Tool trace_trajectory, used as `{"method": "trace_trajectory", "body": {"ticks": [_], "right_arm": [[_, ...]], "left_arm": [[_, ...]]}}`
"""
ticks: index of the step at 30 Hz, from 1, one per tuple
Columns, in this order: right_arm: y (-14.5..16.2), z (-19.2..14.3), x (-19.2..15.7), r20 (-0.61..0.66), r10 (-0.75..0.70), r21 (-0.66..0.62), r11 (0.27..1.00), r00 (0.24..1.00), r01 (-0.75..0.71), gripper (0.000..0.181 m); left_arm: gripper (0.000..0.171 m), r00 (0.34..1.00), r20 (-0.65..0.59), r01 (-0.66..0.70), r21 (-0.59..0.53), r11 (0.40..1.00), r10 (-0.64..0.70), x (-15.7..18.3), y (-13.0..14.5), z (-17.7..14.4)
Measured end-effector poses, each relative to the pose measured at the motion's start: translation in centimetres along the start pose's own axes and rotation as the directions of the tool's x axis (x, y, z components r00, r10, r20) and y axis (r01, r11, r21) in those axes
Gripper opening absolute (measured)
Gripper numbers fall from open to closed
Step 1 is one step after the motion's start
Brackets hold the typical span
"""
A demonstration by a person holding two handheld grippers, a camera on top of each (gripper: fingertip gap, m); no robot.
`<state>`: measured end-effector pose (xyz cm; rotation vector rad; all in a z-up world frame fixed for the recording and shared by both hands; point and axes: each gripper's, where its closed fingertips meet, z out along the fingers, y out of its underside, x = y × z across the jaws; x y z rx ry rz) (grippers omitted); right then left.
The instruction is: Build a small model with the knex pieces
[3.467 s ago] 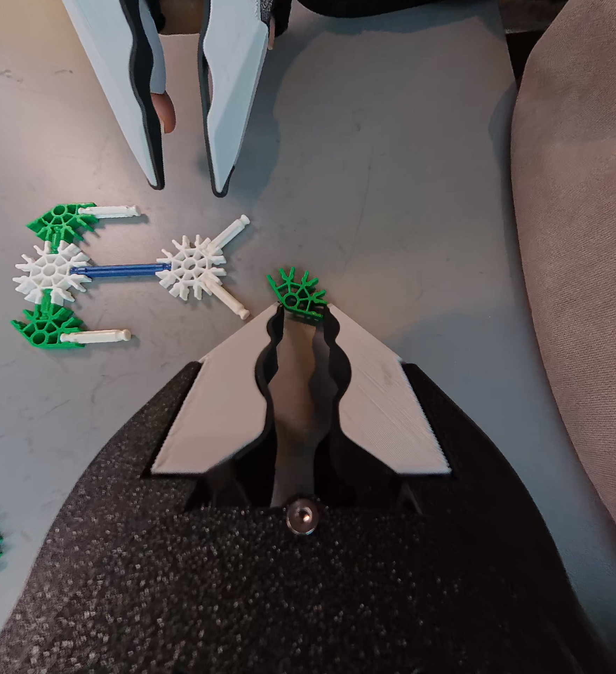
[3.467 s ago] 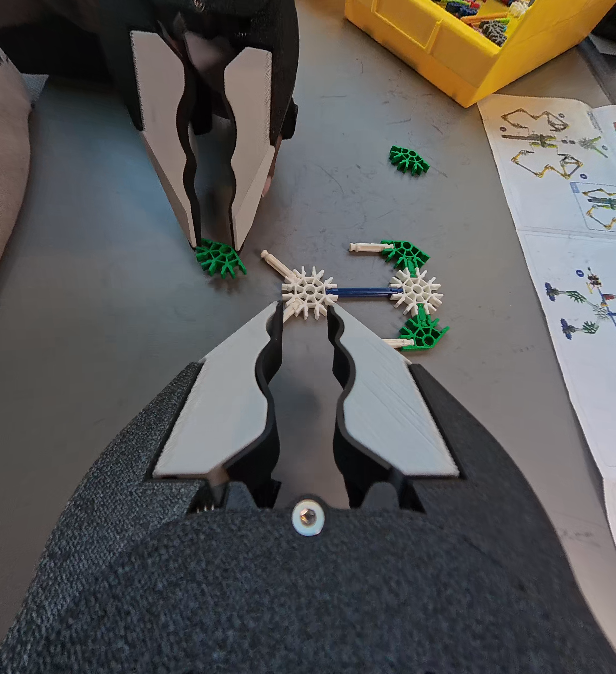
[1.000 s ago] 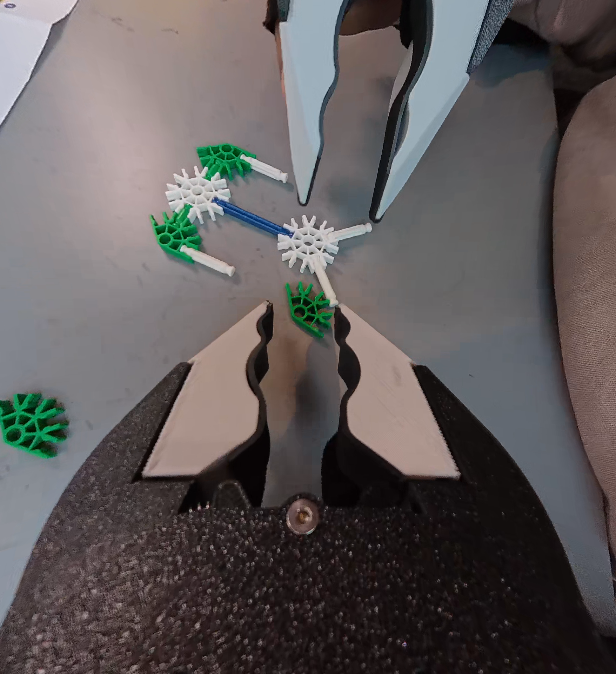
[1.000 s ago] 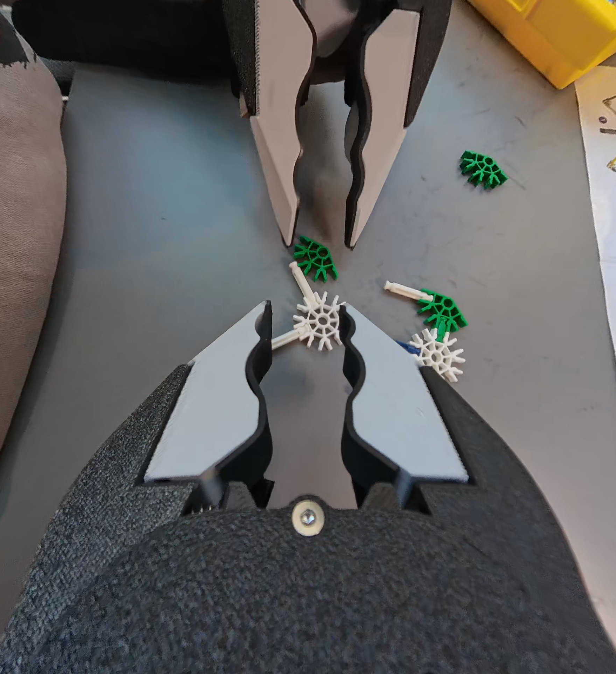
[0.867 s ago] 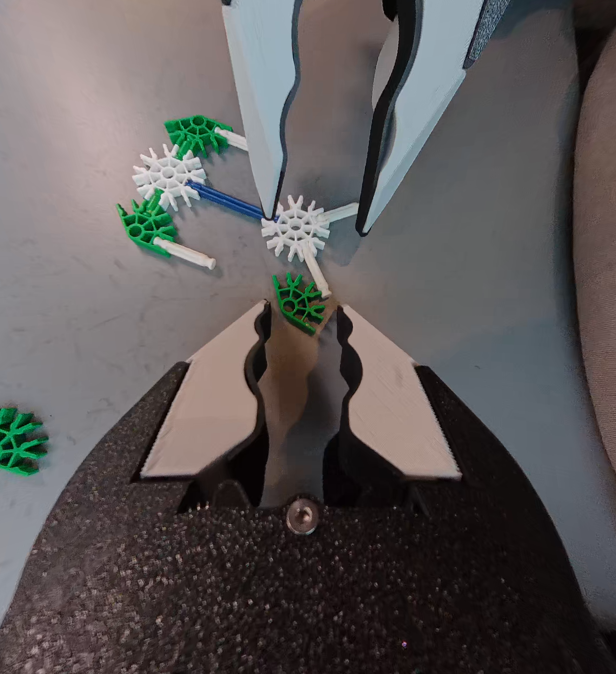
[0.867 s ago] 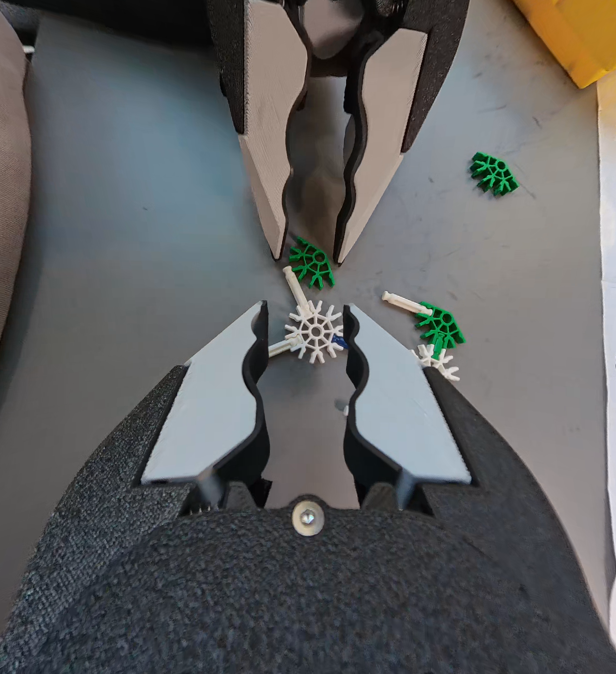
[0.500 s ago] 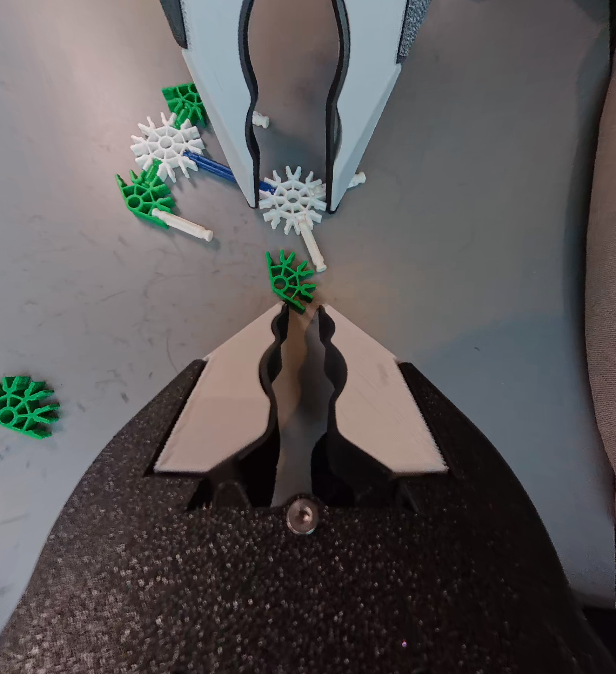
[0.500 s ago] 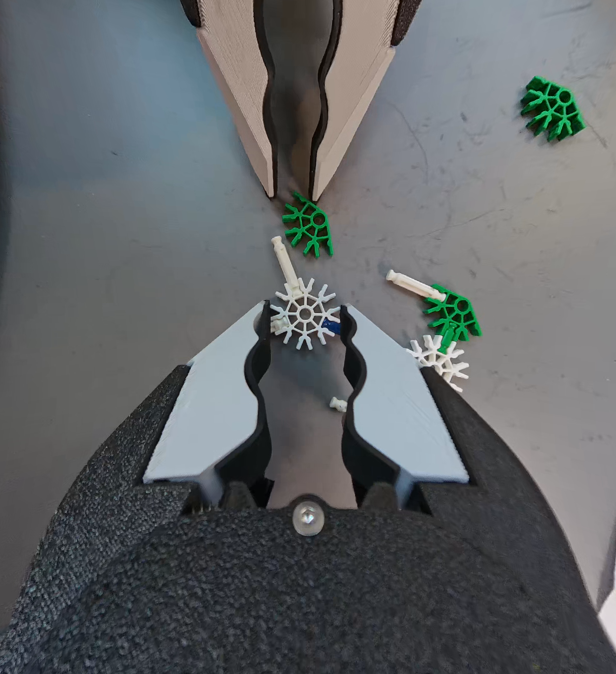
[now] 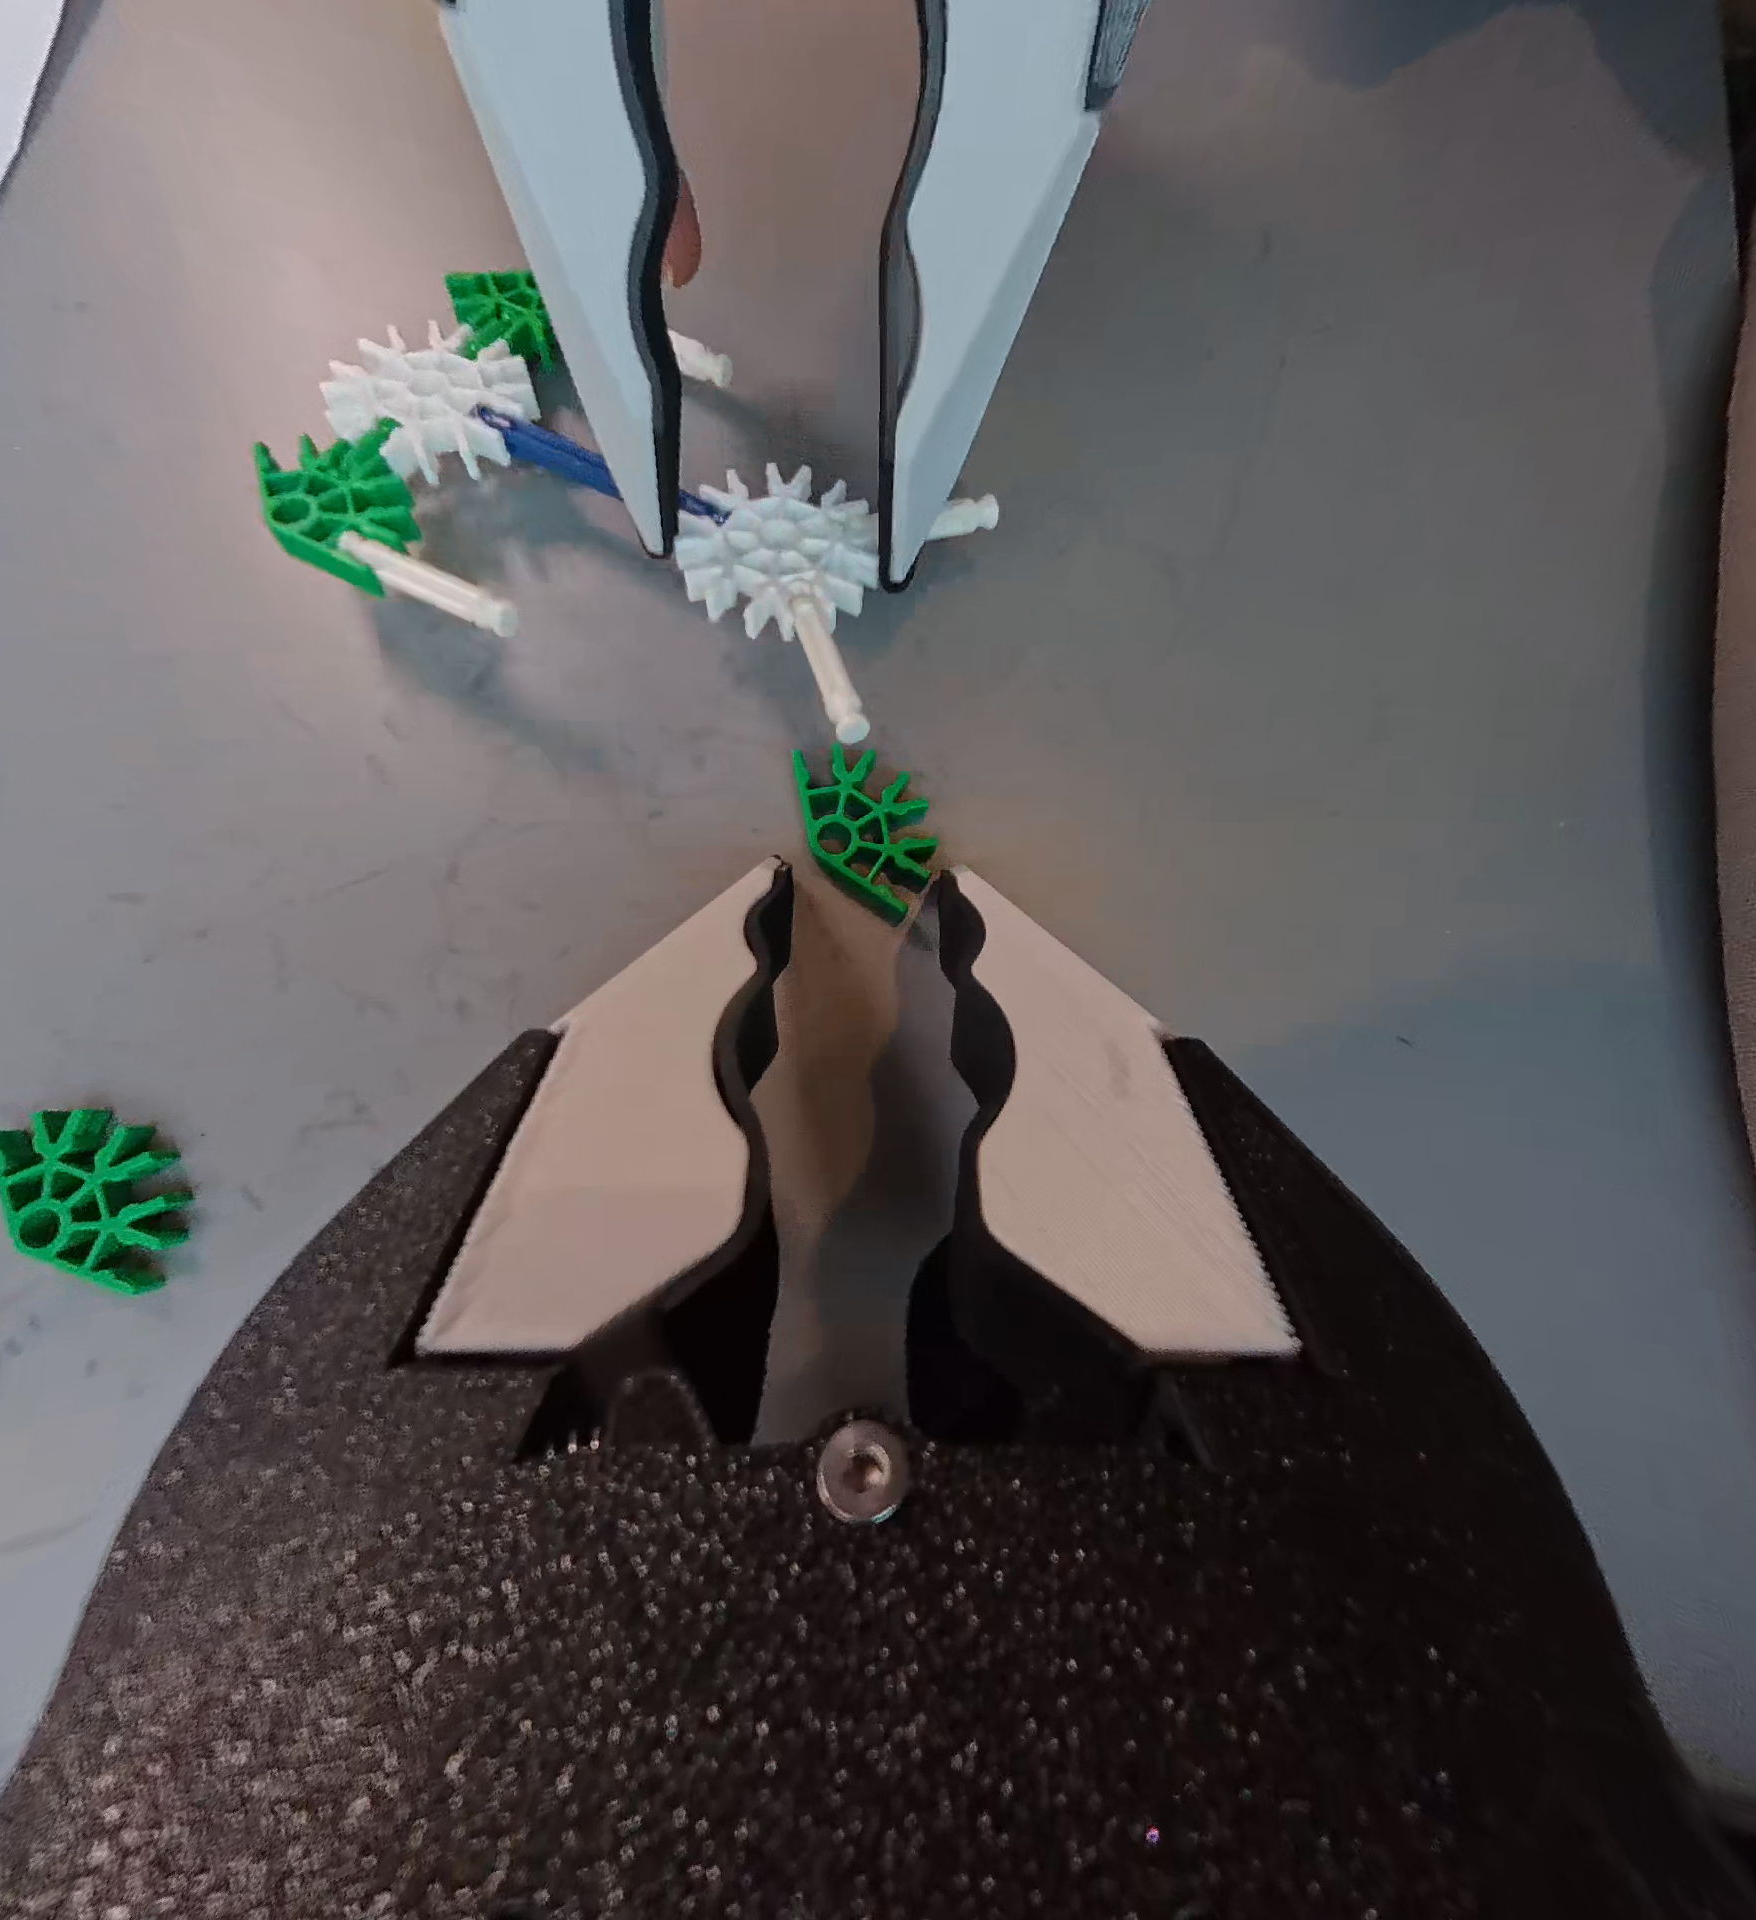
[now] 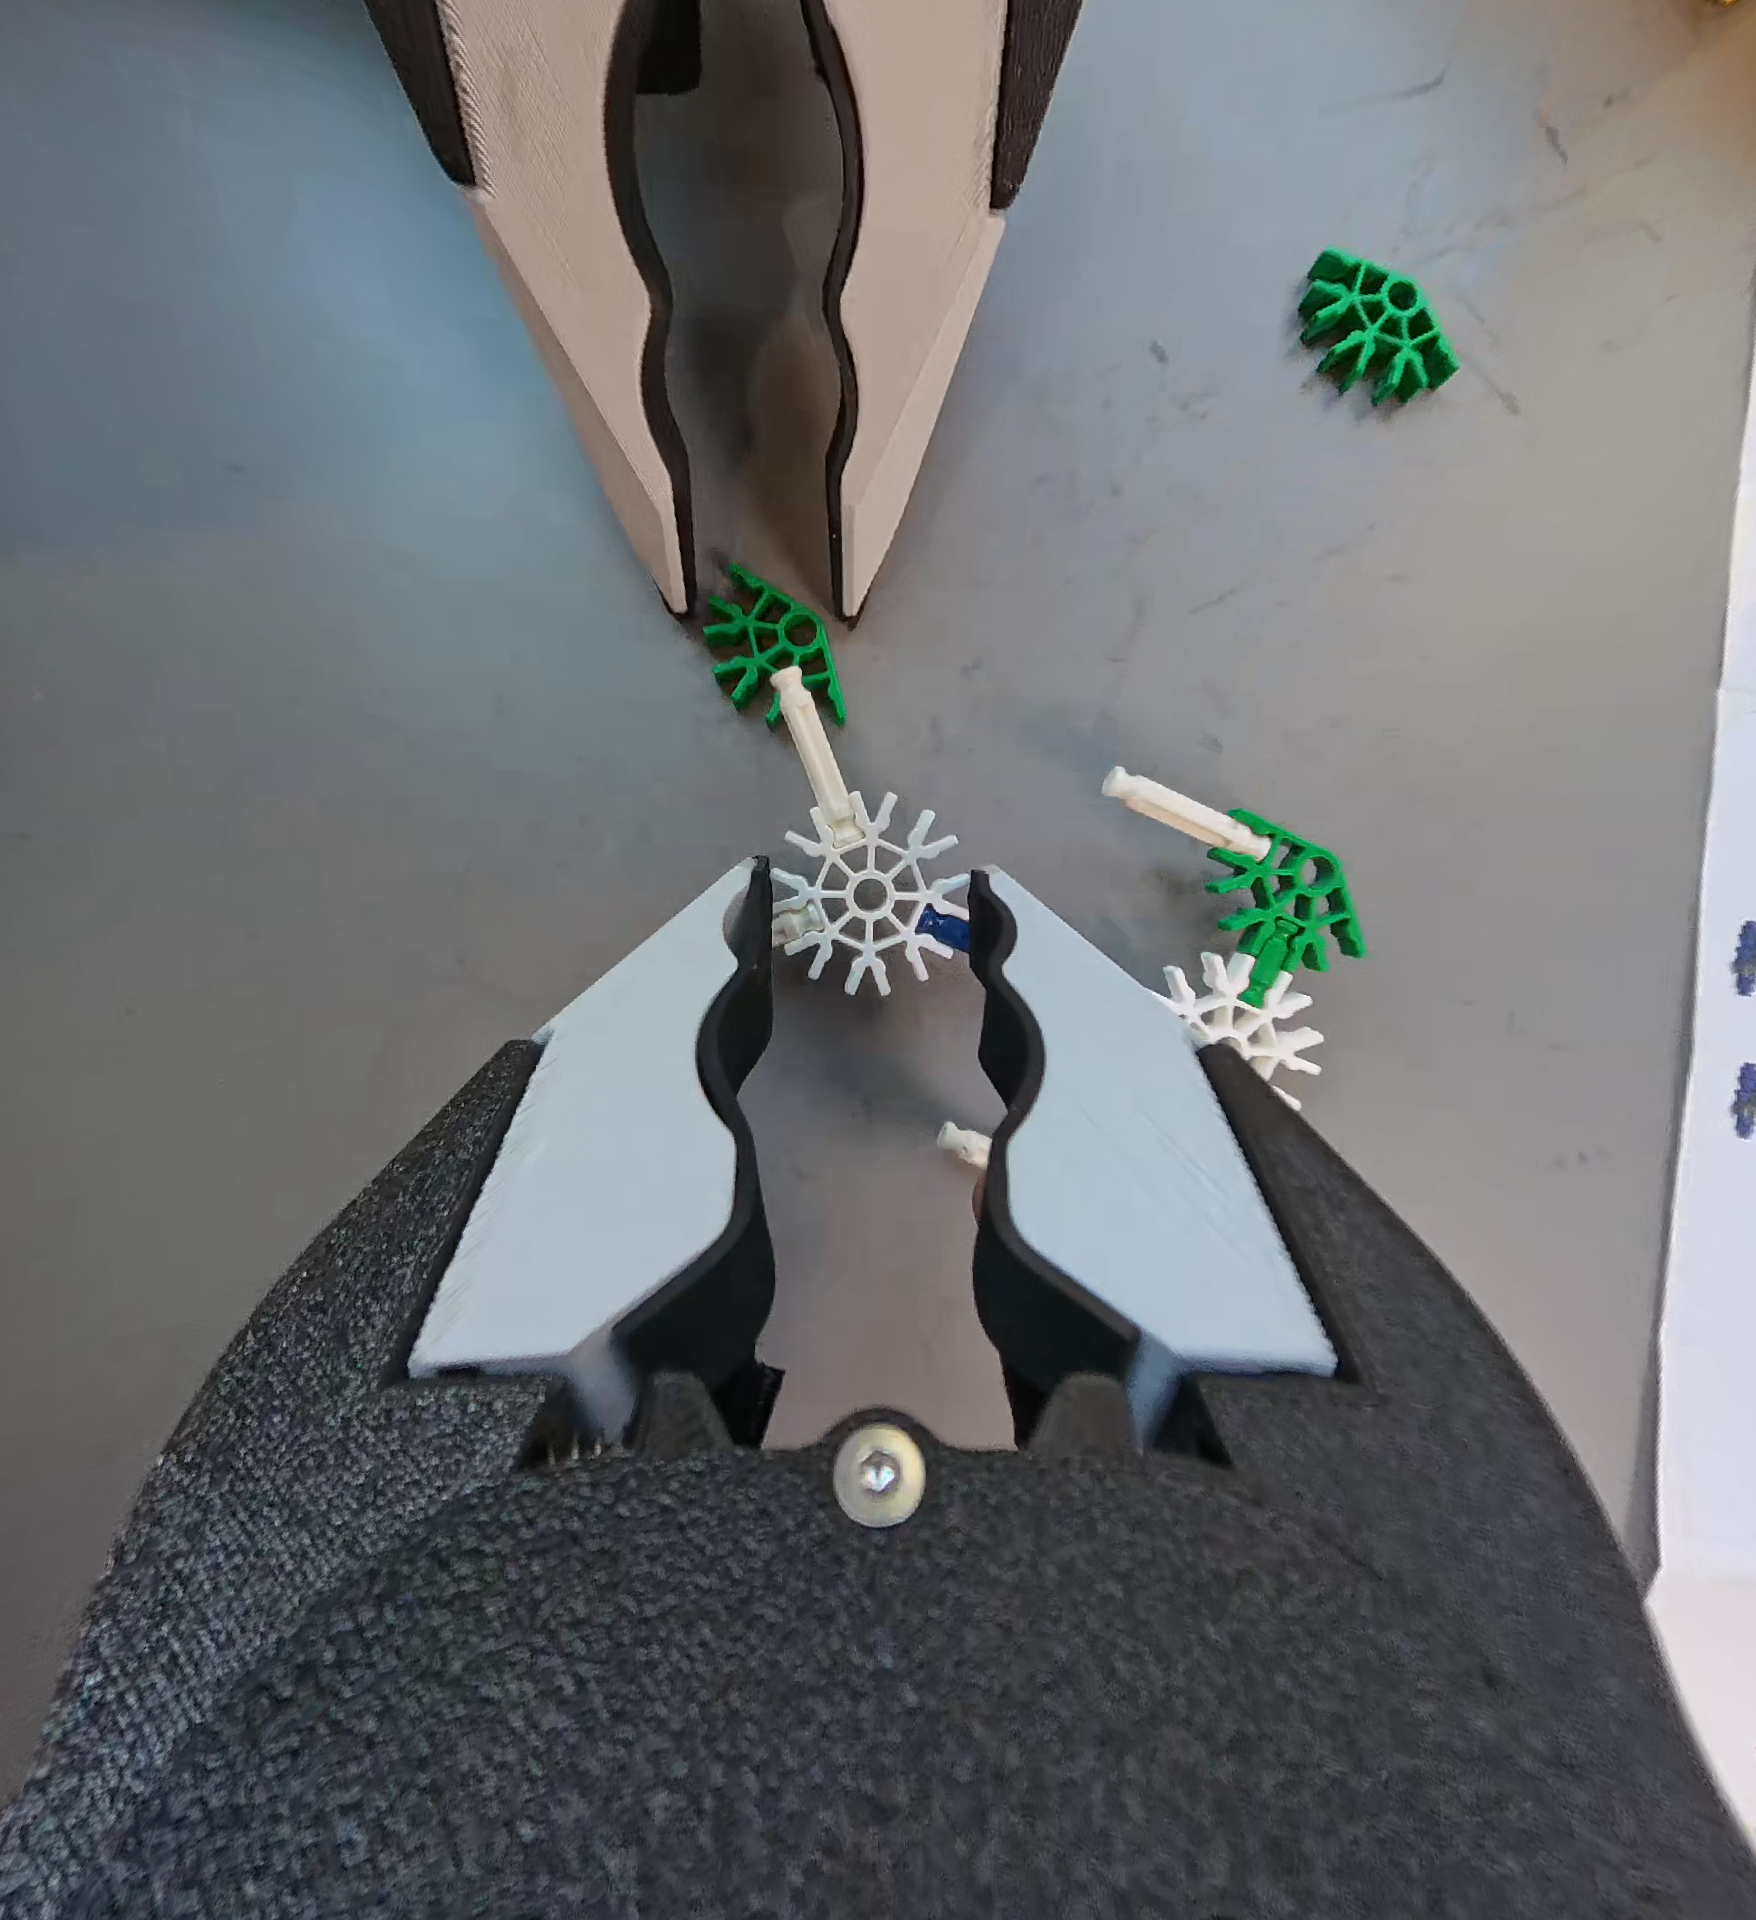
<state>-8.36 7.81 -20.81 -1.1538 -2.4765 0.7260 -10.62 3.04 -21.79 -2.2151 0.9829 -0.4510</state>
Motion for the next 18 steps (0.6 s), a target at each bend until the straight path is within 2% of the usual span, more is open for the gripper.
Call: {"method": "trace_trajectory", "body": {"ticks": [7, 18], "right_arm": [[0.53, 0.53, 0.13, -0.019, -0.005, -0.054, 0.999, 1.0, 0.004, 0.036], [0.08, 0.67, -0.05, -0.022, -0.003, -0.043, 0.999, 1.0, 0.002, 0.037]], "left_arm": [[0.024, 1.0, -0.001, -0.004, -0.014, 1.0, 0.004, 0.53, -0.15, 0.21], [0.023, 1.0, 0.0, -0.011, -0.008, 1.0, 0.011, 0.71, -0.36, 0.43]]}}
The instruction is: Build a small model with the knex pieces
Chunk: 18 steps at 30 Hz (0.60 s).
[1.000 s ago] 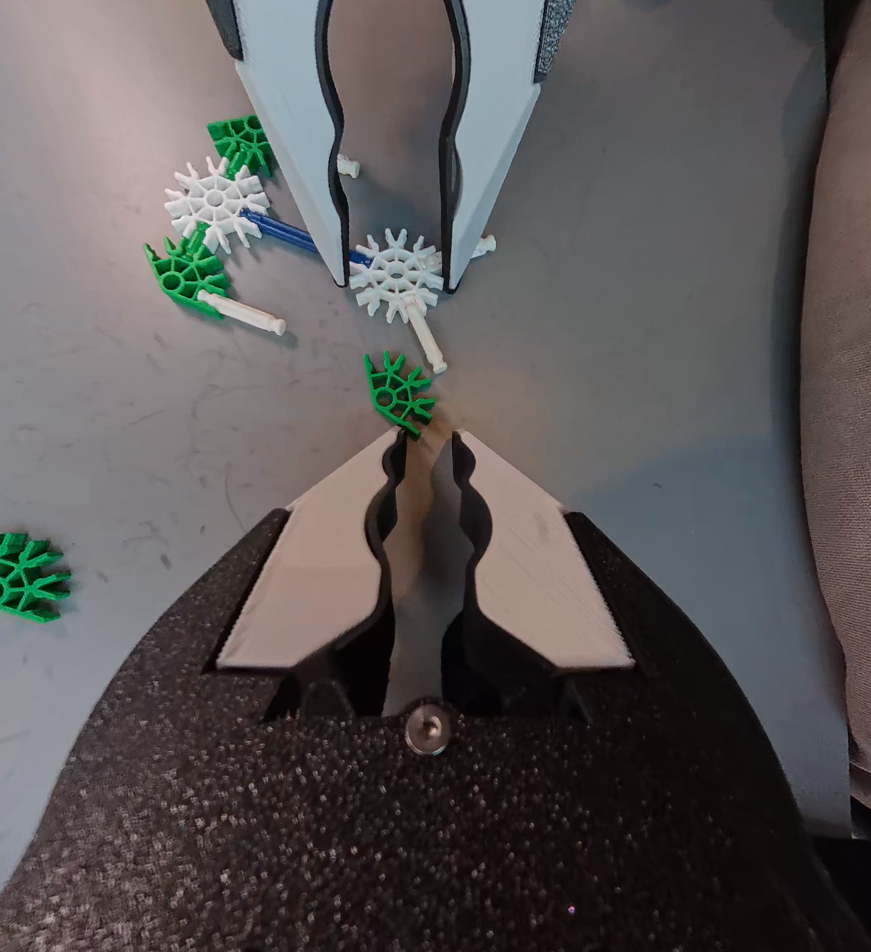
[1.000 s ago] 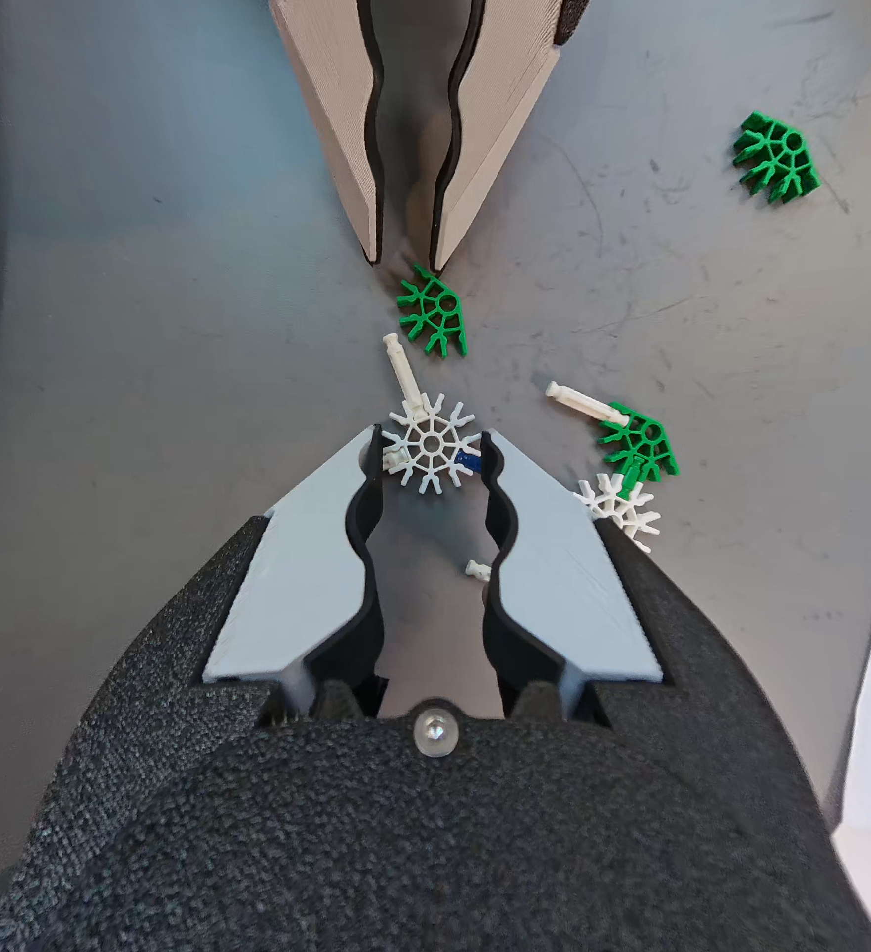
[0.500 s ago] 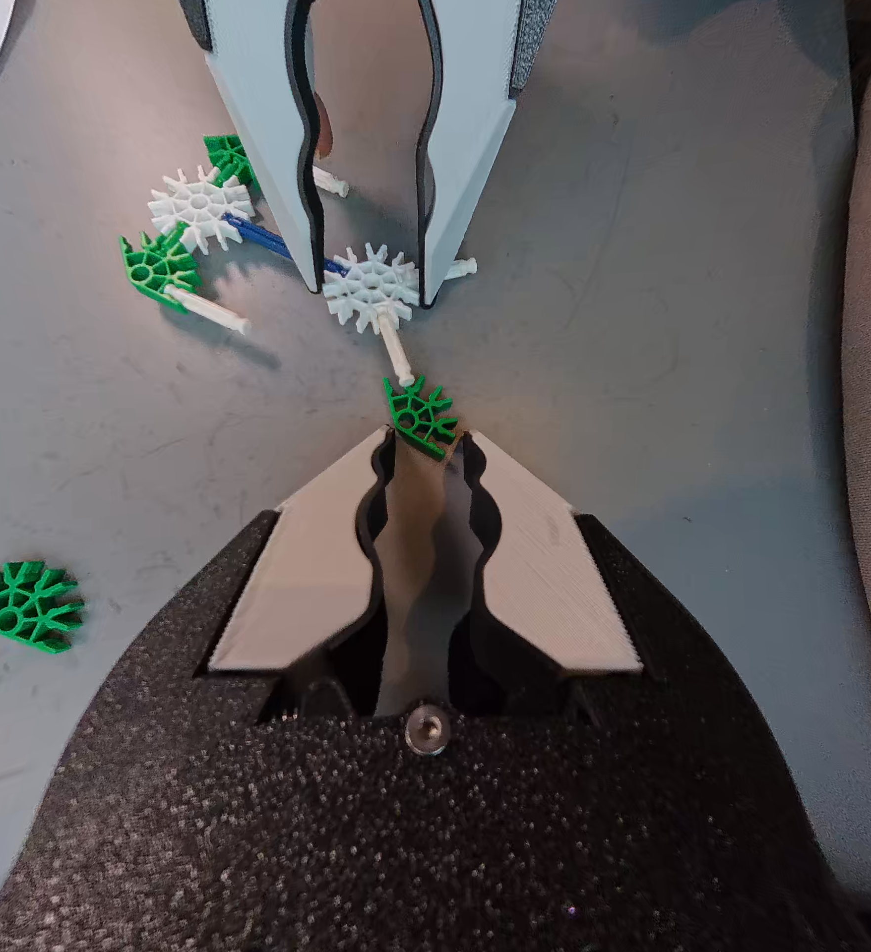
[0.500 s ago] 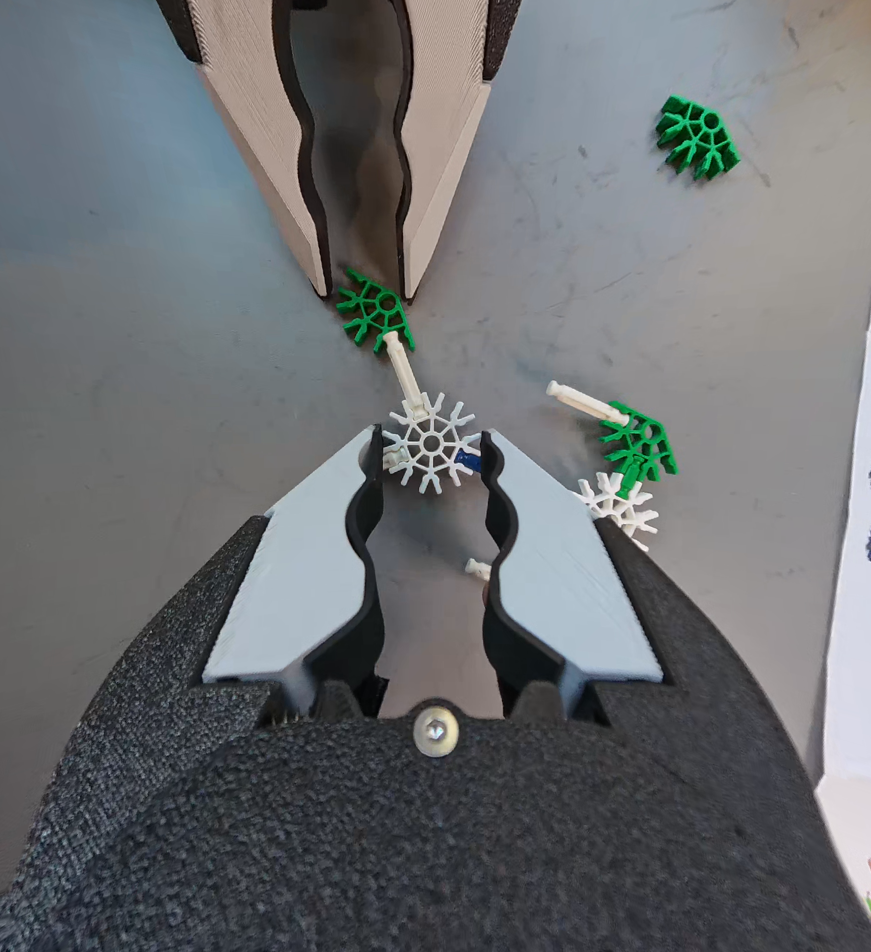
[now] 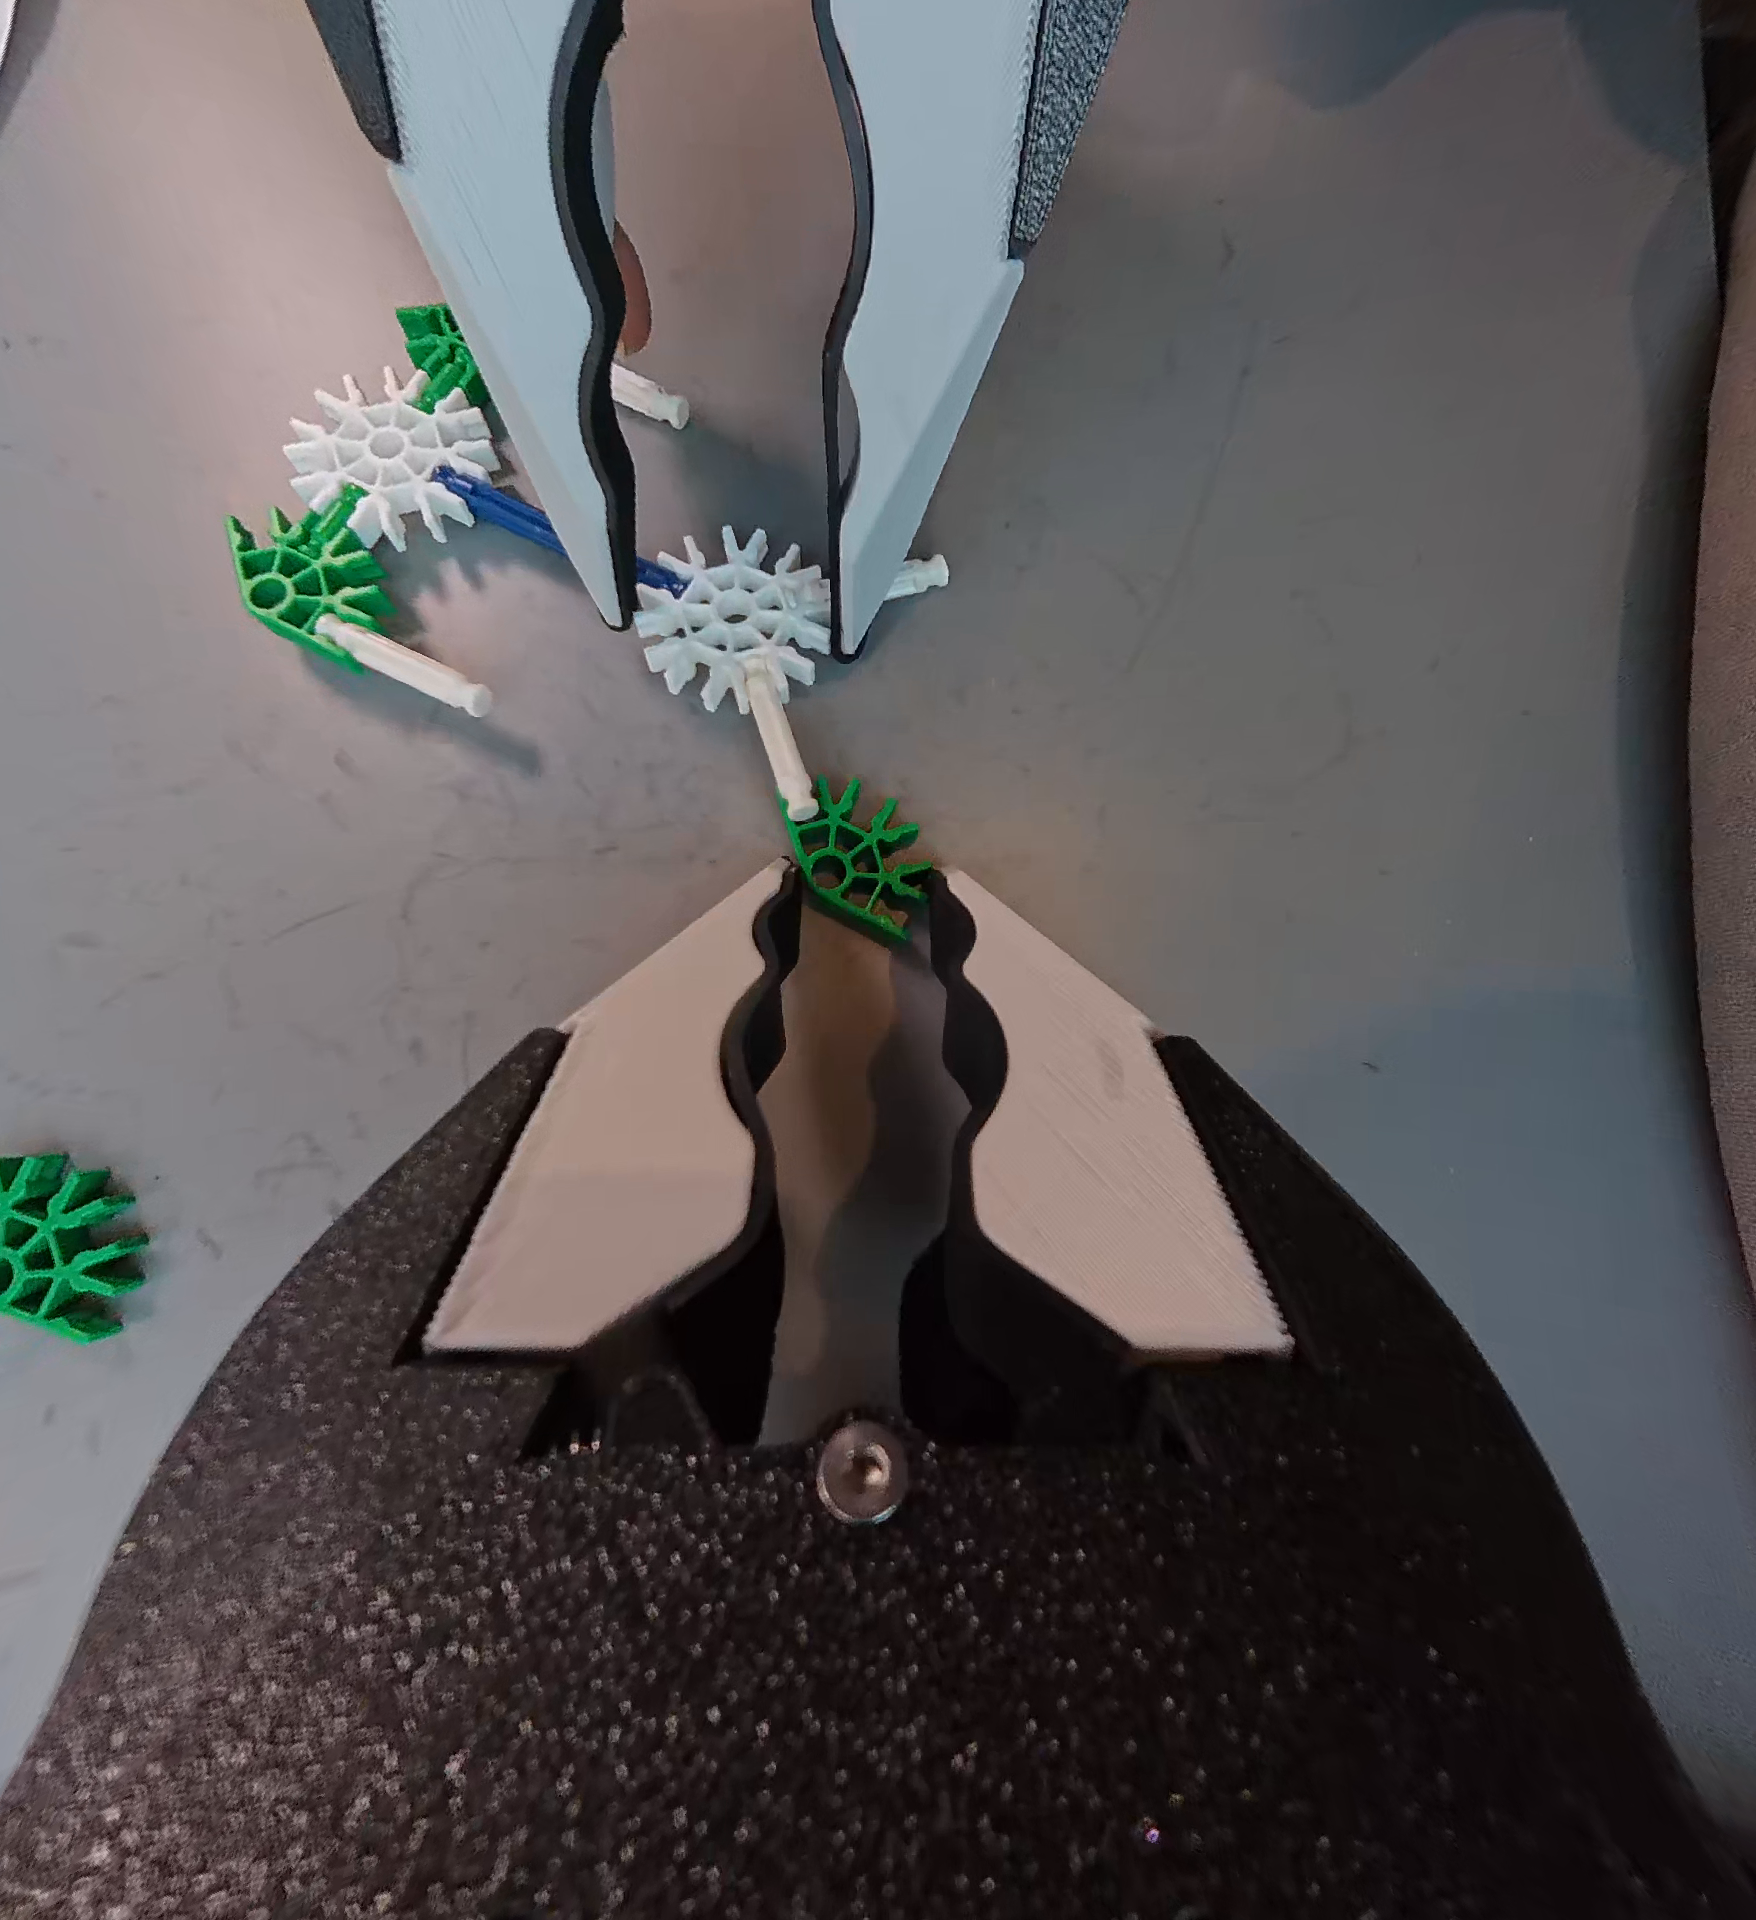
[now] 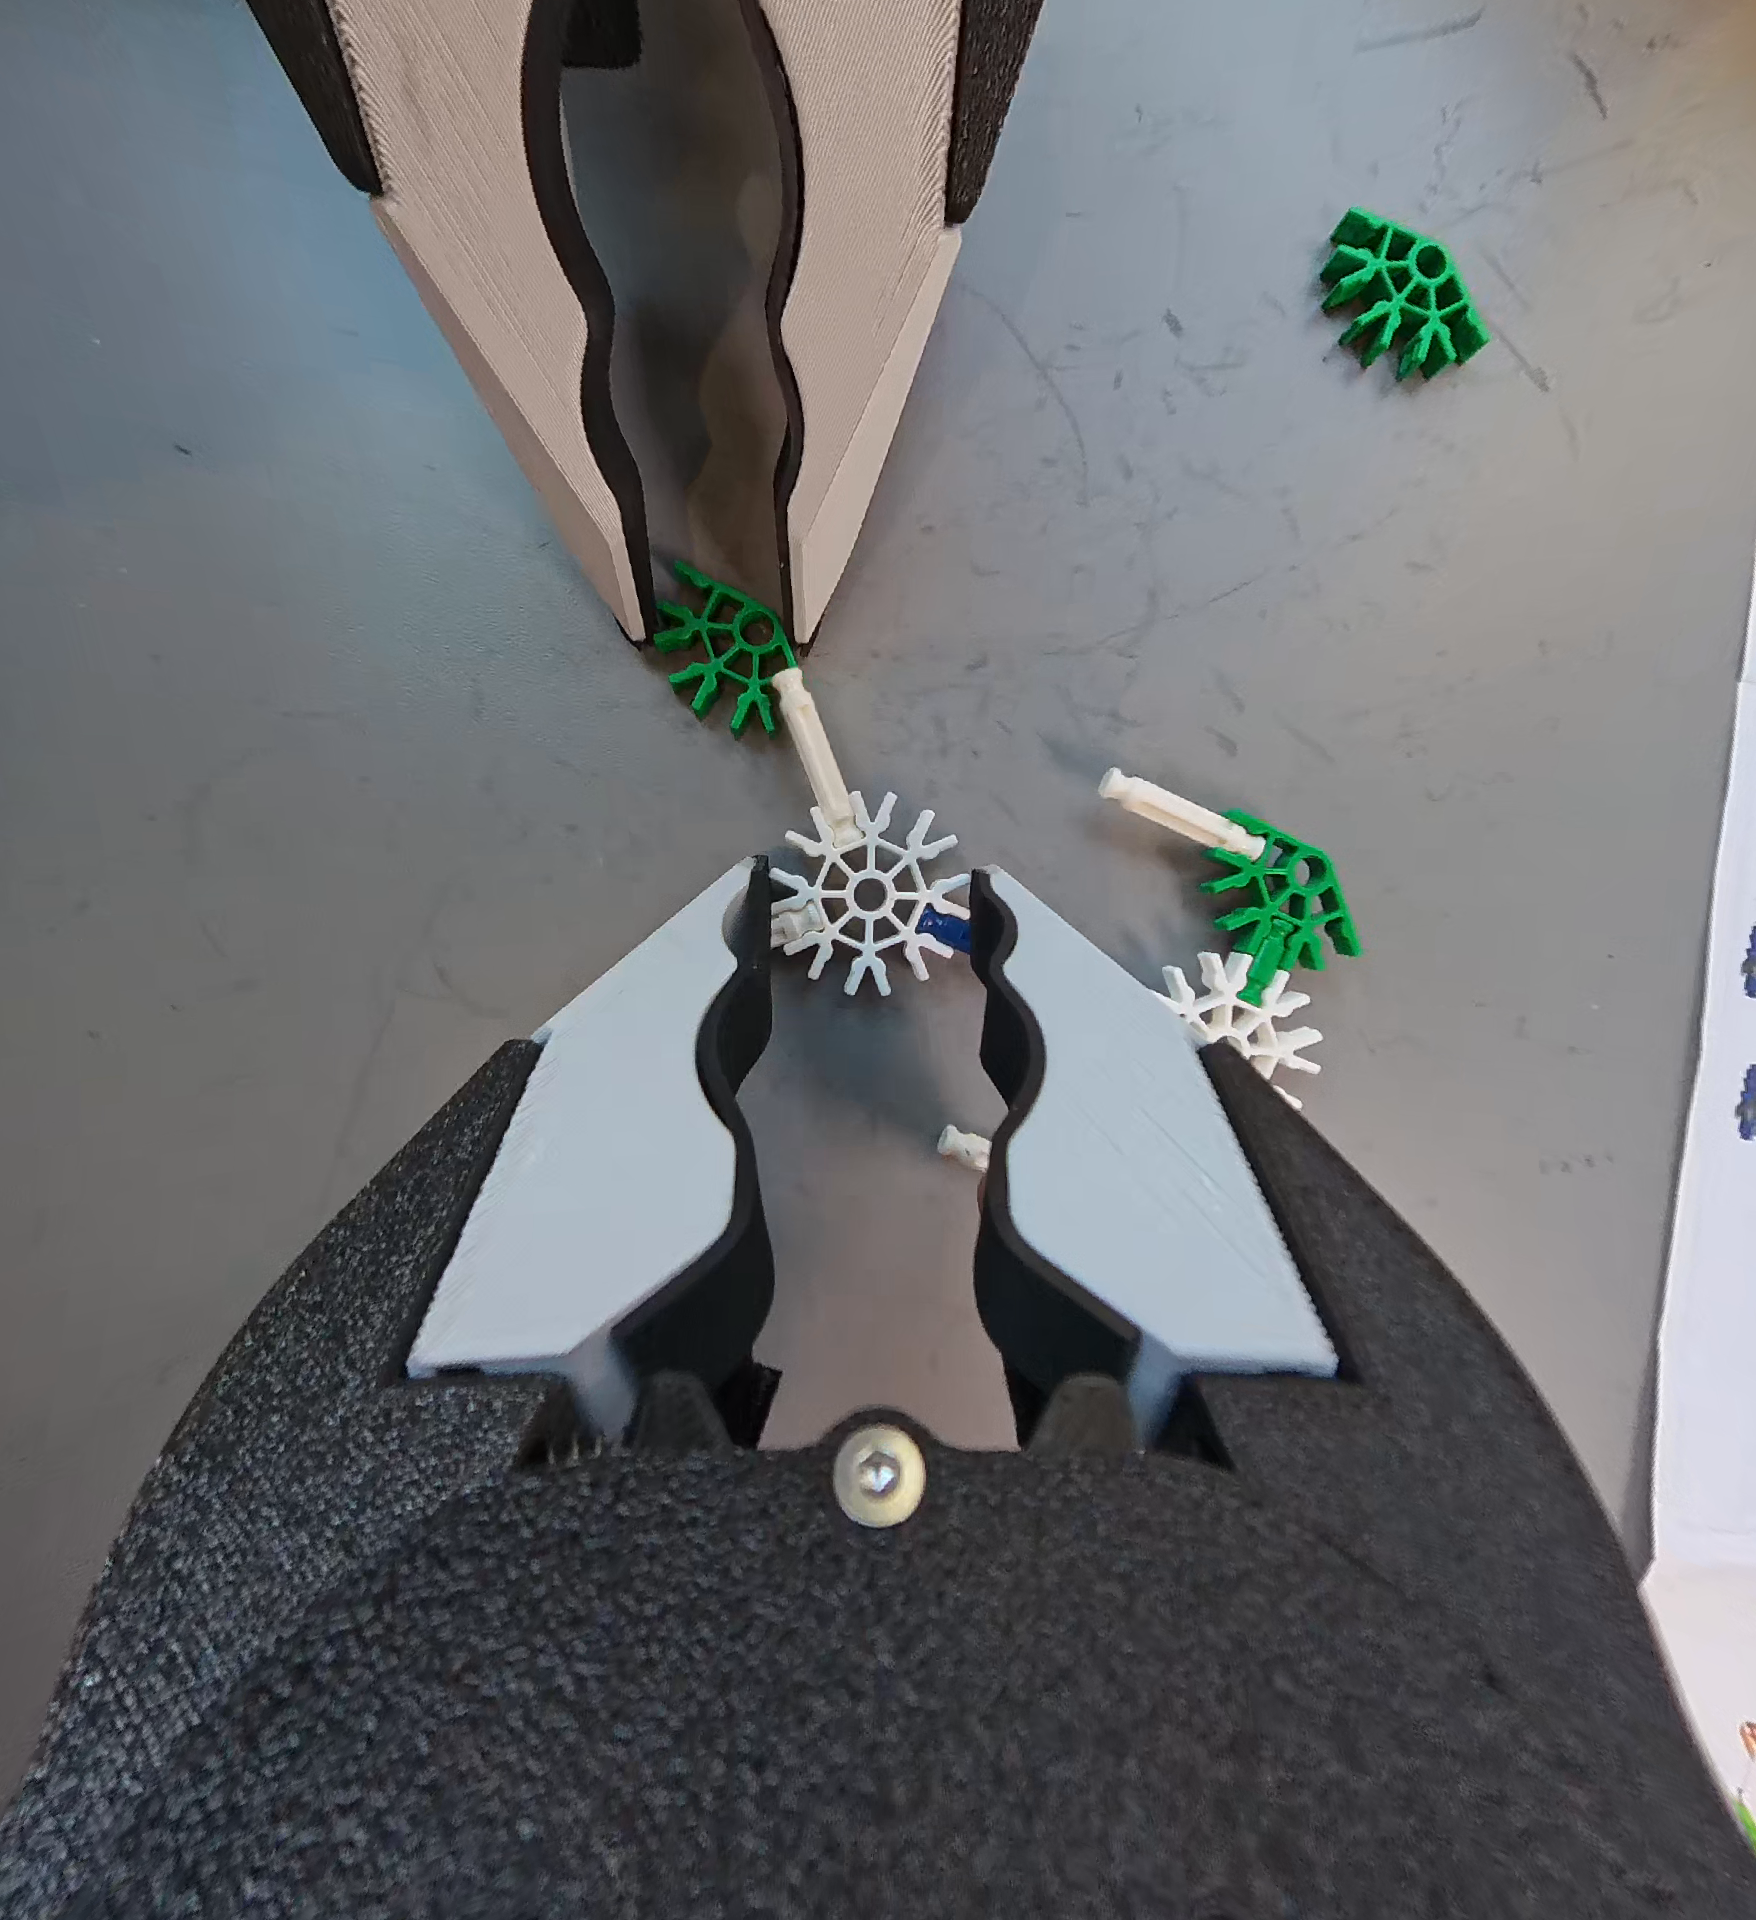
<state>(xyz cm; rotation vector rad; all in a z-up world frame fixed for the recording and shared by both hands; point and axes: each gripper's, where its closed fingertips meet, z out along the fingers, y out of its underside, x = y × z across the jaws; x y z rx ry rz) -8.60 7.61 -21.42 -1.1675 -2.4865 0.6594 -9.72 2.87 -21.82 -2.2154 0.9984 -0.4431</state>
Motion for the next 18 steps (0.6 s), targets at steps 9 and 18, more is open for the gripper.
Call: {"method": "trace_trajectory", "body": {"ticks": [9, 18], "right_arm": [[0.13, -0.07, -0.18, 0.006, 0.005, -0.003, 1.0, 1.0, -0.005, 0.036], [-0.45, -0.25, -0.04, -0.02, 0.005, 0.019, 1.0, 1.0, -0.005, 0.041]], "left_arm": [[0.023, 1.0, -0.002, 0.003, 0.004, 1.0, -0.003, 0.02, -0.04, 0.03], [0.023, 1.0, -0.001, 0.006, 0.004, 1.0, -0.006, 0.06, -0.05, 0.03]]}}
